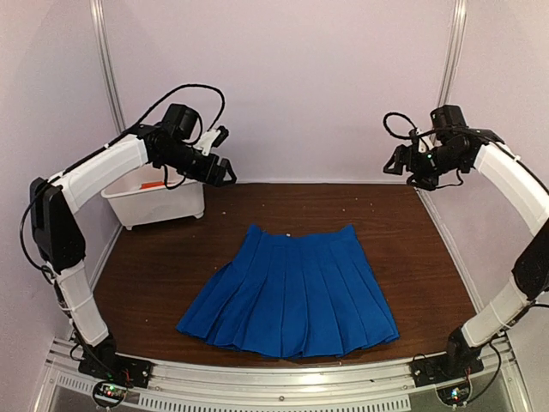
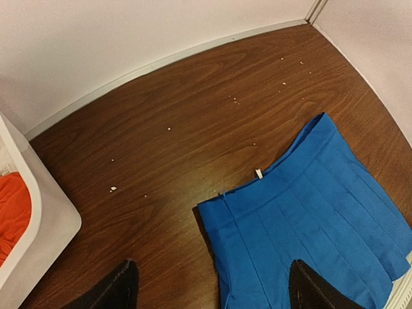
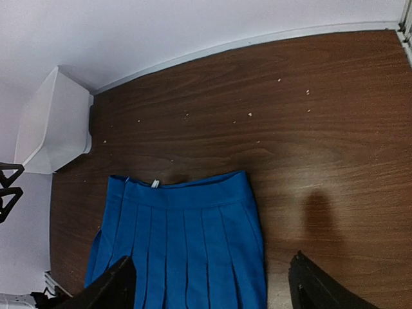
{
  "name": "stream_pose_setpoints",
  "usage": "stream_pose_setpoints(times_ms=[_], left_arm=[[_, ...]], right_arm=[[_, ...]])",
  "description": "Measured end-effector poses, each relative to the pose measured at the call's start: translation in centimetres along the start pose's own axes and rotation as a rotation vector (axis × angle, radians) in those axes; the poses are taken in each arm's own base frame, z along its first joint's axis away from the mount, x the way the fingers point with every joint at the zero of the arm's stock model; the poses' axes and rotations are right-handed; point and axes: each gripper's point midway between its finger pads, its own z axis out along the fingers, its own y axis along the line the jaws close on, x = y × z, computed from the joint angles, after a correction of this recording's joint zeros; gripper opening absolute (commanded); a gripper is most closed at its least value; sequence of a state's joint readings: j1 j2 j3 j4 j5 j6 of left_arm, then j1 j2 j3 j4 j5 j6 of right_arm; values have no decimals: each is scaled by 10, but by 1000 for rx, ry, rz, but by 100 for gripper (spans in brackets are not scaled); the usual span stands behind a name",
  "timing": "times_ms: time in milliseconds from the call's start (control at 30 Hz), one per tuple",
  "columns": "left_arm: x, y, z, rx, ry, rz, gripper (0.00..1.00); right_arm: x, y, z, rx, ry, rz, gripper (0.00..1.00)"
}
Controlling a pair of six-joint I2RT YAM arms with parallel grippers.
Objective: Fold and stack the mixed laundry pile
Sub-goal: Flatten out the crumpled skirt at the center of the board, then pick up the flattened skirt from the center of the board.
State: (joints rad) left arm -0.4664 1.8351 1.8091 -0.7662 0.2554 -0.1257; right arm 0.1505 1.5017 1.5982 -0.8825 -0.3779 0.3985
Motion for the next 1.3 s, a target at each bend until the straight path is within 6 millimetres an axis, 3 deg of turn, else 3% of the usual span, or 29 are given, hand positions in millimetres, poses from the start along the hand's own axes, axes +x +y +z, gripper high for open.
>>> stream_pose_setpoints(times_ms=[100,167,333,467,533,667,767,1000,1100,1300], left_arm=[[7,-14,-6,15,-1,4,79],[23,-34,-7,43,16,26,75],[105,-95,14,178,167,37,69],[168,-102,35,215,299,-39,65],[181,-98,44,204,333,-71,64],[182,-85,70,142,353,-95,69],[174,-73,88,99,342,-117,67],[136,-25,122,32,268,-219,64],[124,-7,134,22,238,-253,65],[115,5,156,38,221,-276,66]], right_arm=[[21,8,16,-96,60,-14,64],[38,13,29,-150,102,-25,58],[82,27,74,-241,254,-57,46],[112,42,116,-287,362,-105,42],[125,47,136,-299,410,-113,43],[134,39,164,-277,443,-113,51],[127,30,170,-255,426,-112,53],[84,-13,166,-199,310,-51,53],[75,-29,167,-188,291,-30,57],[92,-33,187,-223,353,-27,63]])
